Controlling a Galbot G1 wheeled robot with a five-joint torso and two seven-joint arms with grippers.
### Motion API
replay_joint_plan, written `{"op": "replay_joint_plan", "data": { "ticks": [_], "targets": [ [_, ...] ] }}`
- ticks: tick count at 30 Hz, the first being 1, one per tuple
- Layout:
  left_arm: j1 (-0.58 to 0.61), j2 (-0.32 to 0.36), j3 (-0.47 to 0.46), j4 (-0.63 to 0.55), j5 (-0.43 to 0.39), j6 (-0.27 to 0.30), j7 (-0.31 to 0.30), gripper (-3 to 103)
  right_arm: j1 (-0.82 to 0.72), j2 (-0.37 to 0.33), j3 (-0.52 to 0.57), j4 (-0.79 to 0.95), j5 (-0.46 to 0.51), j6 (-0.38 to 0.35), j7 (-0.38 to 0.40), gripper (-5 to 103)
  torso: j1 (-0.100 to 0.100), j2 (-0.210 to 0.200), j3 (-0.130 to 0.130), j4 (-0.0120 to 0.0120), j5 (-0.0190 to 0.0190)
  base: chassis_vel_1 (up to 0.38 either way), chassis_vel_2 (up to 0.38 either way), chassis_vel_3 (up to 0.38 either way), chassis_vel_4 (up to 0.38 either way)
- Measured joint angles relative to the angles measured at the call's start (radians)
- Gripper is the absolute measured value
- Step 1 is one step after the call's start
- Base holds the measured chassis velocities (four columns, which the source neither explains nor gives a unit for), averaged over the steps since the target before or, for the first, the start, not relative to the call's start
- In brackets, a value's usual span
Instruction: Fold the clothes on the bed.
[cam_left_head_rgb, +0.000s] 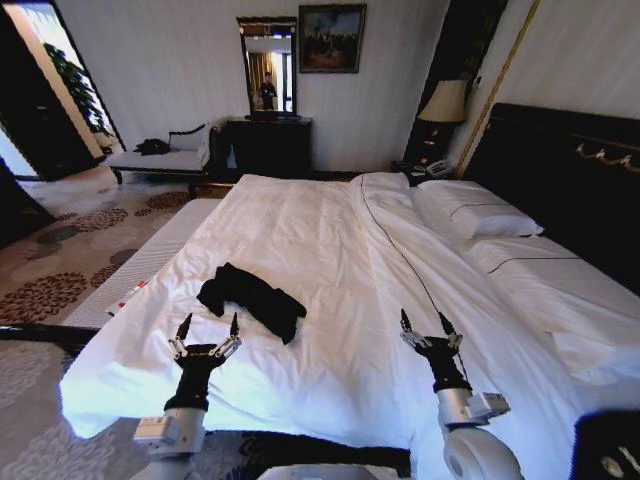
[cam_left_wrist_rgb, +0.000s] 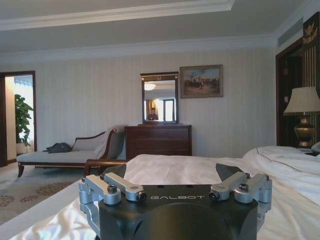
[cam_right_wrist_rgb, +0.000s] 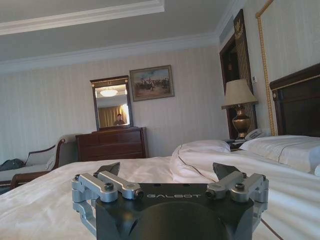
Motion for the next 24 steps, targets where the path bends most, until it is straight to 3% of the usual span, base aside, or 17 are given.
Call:
{"op": "replay_joint_plan", "data": {
  "ticks": [24],
  "targets": [
    [-0.006,0.002,-0.008,0.006,-0.006,-0.001,-0.003,100,0.006,0.009,-0.011,-0.004,-0.003,0.005,0.003,100,0.0,0.0,0.0,0.0,-0.0001,0.008,0.111,-0.005,-0.11]
  ]
}}
